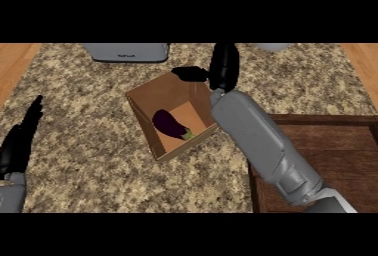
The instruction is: Pick the eggplant from the tray and place it in the cardboard box
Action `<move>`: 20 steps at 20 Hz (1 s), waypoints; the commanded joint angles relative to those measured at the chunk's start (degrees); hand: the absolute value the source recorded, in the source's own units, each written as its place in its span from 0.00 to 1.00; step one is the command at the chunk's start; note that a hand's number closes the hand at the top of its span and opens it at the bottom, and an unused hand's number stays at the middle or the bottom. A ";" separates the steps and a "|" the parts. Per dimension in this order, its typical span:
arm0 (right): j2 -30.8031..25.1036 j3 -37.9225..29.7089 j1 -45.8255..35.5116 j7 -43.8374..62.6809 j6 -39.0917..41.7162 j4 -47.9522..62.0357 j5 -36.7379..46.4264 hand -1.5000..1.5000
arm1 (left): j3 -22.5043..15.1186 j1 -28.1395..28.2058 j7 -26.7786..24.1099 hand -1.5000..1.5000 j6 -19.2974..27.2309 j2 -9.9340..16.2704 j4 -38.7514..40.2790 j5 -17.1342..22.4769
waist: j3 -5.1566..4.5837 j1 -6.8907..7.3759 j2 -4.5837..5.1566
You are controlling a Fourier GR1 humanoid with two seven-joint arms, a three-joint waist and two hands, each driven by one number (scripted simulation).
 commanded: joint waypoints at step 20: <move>-30.77 -7.37 52.61 3.73 19.81 -61.43 -8.16 0.00 | 2.43 3.86 1.09 0.50 -1.29 0.58 -3.84 0.49 | -0.02 -1.93 -0.55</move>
